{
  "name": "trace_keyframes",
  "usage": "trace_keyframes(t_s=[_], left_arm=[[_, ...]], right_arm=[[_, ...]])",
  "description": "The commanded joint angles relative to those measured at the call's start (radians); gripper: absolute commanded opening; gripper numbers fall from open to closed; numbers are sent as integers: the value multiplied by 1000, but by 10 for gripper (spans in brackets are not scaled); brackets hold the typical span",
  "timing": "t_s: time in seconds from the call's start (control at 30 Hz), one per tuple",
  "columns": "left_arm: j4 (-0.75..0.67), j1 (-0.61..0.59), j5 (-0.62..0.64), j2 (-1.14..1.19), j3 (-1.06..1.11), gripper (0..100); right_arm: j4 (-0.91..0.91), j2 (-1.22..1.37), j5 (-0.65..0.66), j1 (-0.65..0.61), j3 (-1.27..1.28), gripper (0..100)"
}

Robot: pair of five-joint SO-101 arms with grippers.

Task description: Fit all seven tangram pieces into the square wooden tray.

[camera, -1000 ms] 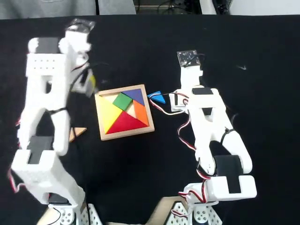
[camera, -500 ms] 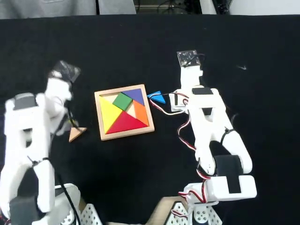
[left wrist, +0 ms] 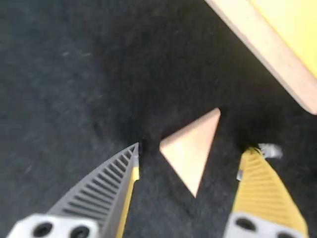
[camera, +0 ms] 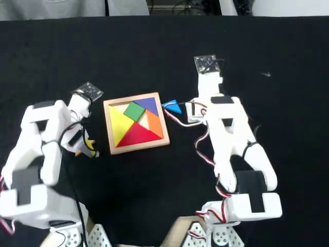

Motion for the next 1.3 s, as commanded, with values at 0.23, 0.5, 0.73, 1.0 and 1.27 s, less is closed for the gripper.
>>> trace_keyframes(t_s=[0.23, 0.5, 0.73, 1.0, 1.27], left_arm=[[-12, 21, -49, 69, -125, 285], [-6, 67, -51, 75, -124, 284], [-5, 56, -51, 78, -122, 284], [68, 54, -144, 80, -131, 179], [71, 19, -144, 80, -134, 162]], right_arm=[[-18, -2, 9, -15, -53, 11], [-18, -2, 9, -15, -53, 11], [-18, -2, 9, -15, -53, 11], [-18, -2, 9, -15, -51, 11], [-18, -2, 9, -15, -51, 11]])
